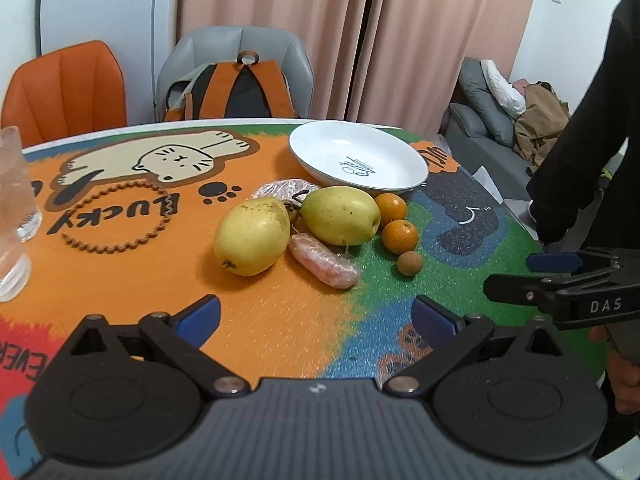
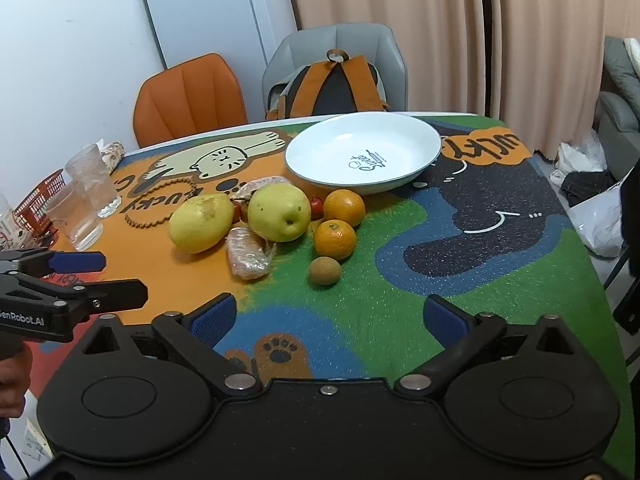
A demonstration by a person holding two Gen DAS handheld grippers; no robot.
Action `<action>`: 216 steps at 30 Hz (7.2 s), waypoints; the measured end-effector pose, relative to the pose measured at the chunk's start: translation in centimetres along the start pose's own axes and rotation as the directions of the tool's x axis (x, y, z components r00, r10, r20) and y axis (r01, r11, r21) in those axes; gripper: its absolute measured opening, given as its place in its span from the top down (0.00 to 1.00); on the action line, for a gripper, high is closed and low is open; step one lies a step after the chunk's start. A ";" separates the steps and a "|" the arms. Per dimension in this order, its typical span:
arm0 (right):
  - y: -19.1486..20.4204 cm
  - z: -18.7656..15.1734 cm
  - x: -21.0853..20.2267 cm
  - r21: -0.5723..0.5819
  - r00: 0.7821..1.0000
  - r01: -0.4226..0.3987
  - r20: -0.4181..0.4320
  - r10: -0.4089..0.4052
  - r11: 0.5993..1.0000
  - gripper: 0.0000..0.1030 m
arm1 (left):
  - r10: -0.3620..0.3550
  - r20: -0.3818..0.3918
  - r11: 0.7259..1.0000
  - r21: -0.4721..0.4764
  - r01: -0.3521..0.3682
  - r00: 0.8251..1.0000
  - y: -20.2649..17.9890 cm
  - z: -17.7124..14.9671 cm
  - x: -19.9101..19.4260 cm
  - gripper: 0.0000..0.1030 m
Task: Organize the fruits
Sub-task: 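Move left gripper to the wrapped pink fruit while right gripper moves to the small brown kiwi, then close left gripper on the wrapped pink fruit while right gripper closes on the kiwi, then carry both fruits over the white plate and open both grippers, then move left gripper to the large yellow pear while right gripper approaches the green pear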
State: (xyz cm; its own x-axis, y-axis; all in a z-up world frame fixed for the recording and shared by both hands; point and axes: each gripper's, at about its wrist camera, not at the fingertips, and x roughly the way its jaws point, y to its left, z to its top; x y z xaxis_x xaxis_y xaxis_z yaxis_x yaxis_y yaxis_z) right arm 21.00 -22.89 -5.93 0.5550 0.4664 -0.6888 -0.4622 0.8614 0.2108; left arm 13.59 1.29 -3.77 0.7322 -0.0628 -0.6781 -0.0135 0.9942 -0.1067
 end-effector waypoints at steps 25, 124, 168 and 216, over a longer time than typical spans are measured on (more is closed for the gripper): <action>-2.1 2.0 8.7 0.048 0.985 -0.111 -0.130 0.116 0.993 0.53 | -0.032 -0.103 0.999 -0.032 0.029 0.994 -1.0 2.9 9.1 0.32; -2.7 4.8 4.8 0.001 0.995 -0.100 0.006 0.100 0.995 0.74 | 0.038 0.080 0.996 0.076 -0.045 0.996 -3.2 6.5 4.6 0.78; -6.6 11.4 14.3 0.039 0.996 -0.059 -0.068 0.061 0.998 0.74 | -0.008 -0.069 0.995 0.101 0.015 0.998 -3.6 14.2 18.1 0.75; -4.9 6.3 3.8 0.091 0.998 -0.051 0.050 0.046 0.995 0.00 | 0.059 0.056 0.998 -0.011 -0.059 0.997 0.6 7.0 3.5 0.12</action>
State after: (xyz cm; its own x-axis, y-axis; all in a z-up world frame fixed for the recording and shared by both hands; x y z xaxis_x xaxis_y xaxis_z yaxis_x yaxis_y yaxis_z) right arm 29.68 -24.11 -5.21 0.5666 0.5152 -0.6431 -0.4246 0.8514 0.3080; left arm 20.88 2.27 -1.14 0.7672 0.0012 -0.6414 -0.0637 0.9952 -0.0743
